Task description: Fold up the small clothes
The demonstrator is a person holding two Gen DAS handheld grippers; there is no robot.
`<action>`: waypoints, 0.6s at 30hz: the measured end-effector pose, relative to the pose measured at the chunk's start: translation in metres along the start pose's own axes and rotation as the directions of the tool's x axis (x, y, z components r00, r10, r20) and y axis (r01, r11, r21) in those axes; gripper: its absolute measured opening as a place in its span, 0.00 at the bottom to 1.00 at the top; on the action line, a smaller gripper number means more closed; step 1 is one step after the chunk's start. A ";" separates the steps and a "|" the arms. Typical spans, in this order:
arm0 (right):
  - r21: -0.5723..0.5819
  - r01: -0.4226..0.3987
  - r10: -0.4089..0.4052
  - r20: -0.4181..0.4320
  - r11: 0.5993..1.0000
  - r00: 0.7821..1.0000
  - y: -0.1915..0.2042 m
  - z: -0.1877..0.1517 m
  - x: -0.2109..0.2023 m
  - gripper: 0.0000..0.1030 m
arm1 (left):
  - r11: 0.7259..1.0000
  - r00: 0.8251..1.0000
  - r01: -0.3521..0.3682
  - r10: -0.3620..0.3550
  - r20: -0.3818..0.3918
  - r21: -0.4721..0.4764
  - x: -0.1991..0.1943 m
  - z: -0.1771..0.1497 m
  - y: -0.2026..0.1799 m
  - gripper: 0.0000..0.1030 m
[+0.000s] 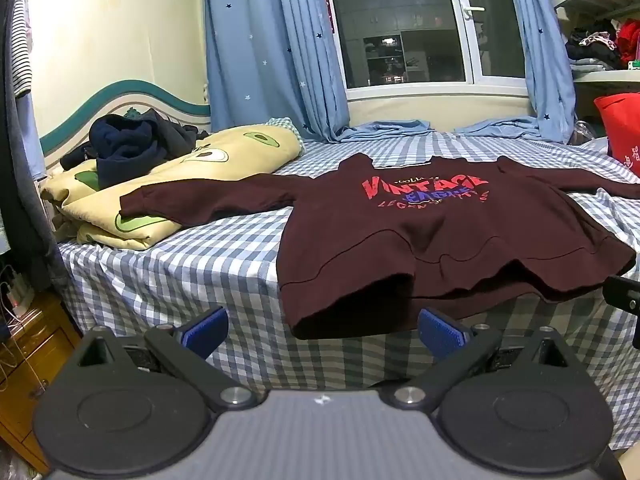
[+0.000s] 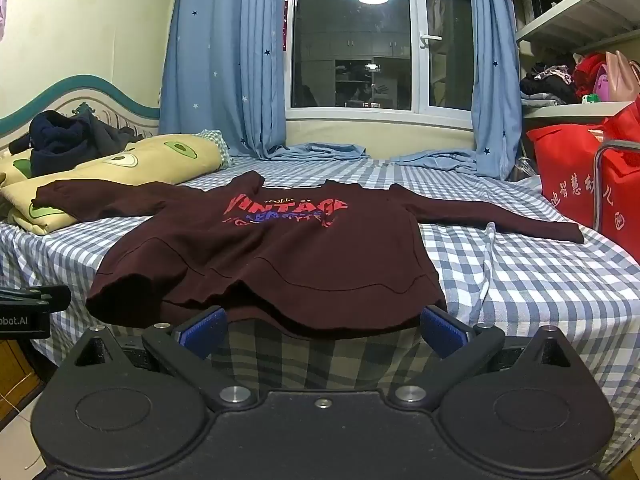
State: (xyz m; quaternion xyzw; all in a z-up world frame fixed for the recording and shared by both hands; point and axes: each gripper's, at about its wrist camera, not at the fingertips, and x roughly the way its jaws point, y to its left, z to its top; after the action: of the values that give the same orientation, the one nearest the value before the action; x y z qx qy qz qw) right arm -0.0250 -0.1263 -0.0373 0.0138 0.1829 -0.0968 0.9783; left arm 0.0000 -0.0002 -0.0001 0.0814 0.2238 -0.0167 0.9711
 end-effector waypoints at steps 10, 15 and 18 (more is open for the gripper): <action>-0.001 0.007 -0.007 0.003 1.000 1.000 0.000 0.003 0.001 1.00 | 1.000 1.000 -0.003 0.003 0.001 0.001 0.000 0.000 0.000 0.99; 0.005 0.013 -0.013 0.006 1.000 1.000 0.001 0.004 -0.001 1.00 | 1.000 1.000 -0.003 0.003 -0.001 -0.004 0.000 -0.001 0.005 0.99; 0.004 0.009 -0.009 0.007 1.000 1.000 0.001 0.004 -0.001 1.00 | 1.000 1.000 -0.004 0.004 -0.005 -0.006 -0.001 0.000 0.005 0.99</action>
State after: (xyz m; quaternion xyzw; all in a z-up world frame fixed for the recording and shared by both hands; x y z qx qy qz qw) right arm -0.0240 -0.1255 -0.0337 0.0145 0.1793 -0.1015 0.9784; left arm -0.0004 0.0048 0.0011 0.0787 0.2261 -0.0140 0.9708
